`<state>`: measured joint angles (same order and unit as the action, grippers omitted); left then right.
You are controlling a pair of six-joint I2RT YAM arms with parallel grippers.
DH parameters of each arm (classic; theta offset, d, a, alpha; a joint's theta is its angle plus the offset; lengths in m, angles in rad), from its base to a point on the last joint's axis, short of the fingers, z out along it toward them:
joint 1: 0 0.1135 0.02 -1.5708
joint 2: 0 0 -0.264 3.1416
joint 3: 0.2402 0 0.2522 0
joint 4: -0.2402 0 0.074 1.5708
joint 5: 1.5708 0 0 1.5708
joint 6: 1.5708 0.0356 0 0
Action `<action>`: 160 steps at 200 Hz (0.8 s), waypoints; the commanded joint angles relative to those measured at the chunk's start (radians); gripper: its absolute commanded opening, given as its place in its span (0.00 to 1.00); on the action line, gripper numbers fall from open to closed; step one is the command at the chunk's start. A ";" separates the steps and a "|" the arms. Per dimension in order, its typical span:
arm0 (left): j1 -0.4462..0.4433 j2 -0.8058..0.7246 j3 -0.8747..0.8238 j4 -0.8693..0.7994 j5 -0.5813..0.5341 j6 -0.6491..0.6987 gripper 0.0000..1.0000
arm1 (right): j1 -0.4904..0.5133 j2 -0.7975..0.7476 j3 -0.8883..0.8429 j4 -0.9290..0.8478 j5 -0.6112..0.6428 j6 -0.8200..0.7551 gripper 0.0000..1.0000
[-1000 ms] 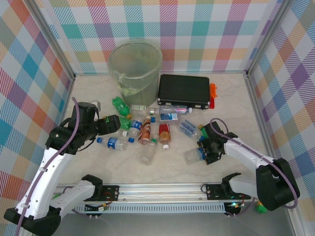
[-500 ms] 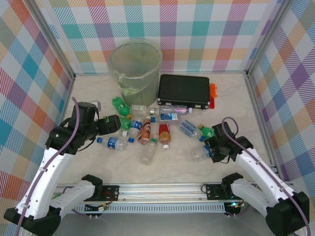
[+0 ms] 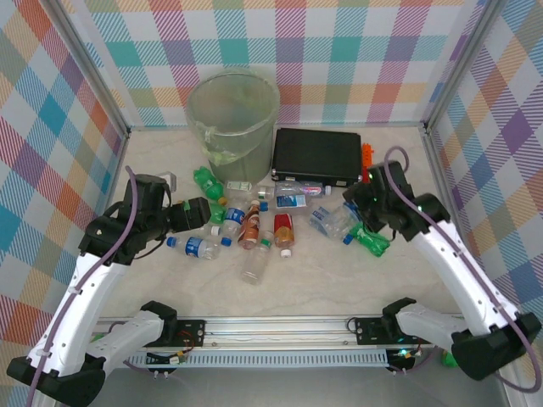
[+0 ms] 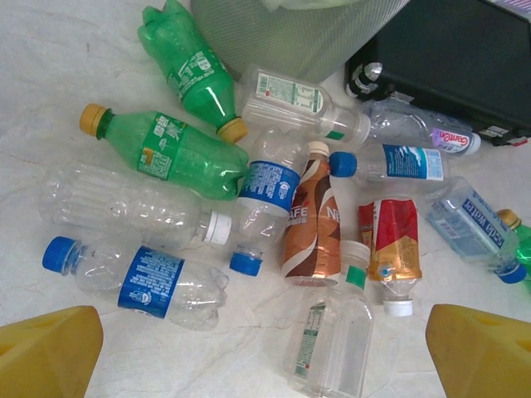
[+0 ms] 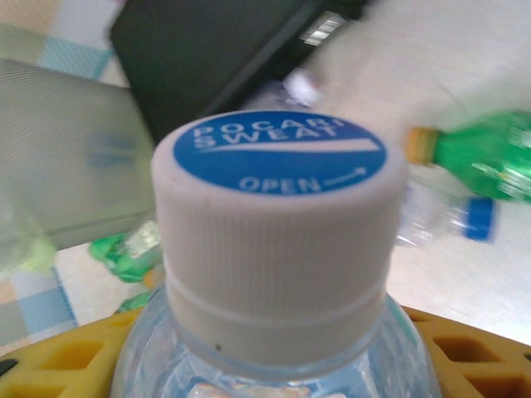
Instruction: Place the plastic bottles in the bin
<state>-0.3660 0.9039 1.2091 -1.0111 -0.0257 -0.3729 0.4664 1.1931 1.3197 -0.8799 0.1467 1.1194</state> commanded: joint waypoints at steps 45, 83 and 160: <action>-0.010 -0.002 0.063 0.016 0.002 -0.025 1.00 | 0.028 0.354 0.523 0.106 -0.036 -0.273 0.59; -0.010 0.023 0.095 0.012 -0.014 -0.082 0.99 | 0.028 0.579 0.843 0.122 -0.070 -0.367 0.59; -0.010 0.087 0.237 -0.025 -0.056 -0.144 1.00 | 0.028 0.905 1.271 0.275 -0.142 -0.388 0.58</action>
<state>-0.3664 0.9806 1.3922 -1.0218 -0.0769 -0.4866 0.4885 2.0697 2.5462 -0.7200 0.0345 0.7429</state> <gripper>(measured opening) 0.995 0.601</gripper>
